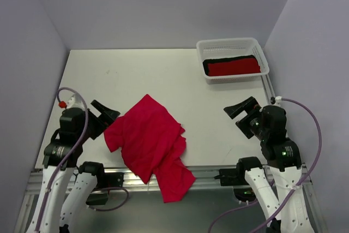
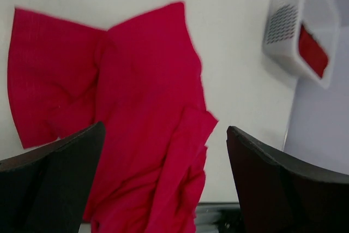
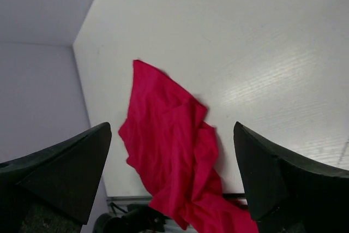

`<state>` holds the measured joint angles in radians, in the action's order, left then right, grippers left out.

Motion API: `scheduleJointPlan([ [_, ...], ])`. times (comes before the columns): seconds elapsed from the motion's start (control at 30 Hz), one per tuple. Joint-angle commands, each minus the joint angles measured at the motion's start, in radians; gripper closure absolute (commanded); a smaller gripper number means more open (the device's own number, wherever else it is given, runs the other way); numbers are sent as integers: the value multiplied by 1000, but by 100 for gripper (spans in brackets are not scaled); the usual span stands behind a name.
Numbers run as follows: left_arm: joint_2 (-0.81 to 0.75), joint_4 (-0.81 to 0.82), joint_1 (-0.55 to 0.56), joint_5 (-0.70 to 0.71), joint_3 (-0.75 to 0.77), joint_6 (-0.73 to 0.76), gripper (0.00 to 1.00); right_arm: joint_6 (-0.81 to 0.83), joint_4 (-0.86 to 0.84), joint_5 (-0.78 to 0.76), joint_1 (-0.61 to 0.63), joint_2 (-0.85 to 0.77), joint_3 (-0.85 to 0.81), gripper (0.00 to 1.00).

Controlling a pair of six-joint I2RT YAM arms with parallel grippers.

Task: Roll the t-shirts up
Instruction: Move the tshirt to the center of the board

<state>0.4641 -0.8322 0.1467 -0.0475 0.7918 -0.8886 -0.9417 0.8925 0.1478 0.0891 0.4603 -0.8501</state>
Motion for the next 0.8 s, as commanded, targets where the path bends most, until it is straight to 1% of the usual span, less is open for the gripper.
scheduleJointPlan([
  [0.0,87,-13,-2,-132,-60,7,1,116,48,13,3,66,5,0],
  [0.03,97,-18,-2,-123,-69,11,1,147,45,41,1,84,32,0],
  [0.07,123,-10,-2,-123,-78,25,0,177,36,105,3,106,49,0],
  [0.17,208,-5,-1,-138,-111,33,0,221,13,137,11,172,112,0],
  [0.23,272,4,2,-144,-137,30,0,230,6,101,34,204,121,0],
  [0.3,309,31,7,-132,-158,33,1,219,-18,64,87,231,121,0],
  [0.4,387,67,5,-156,-177,22,0,193,-58,47,168,262,131,0],
  [0.5,444,62,7,-121,-177,-4,2,155,-108,38,233,274,144,0],
  [0.6,482,103,24,-86,-174,-52,5,136,-133,22,268,284,141,0],
  [0.7,545,122,54,-39,-178,-82,6,145,-142,18,274,293,135,0],
  [0.77,599,171,65,-48,-187,-96,7,150,-147,15,274,296,134,0],
])
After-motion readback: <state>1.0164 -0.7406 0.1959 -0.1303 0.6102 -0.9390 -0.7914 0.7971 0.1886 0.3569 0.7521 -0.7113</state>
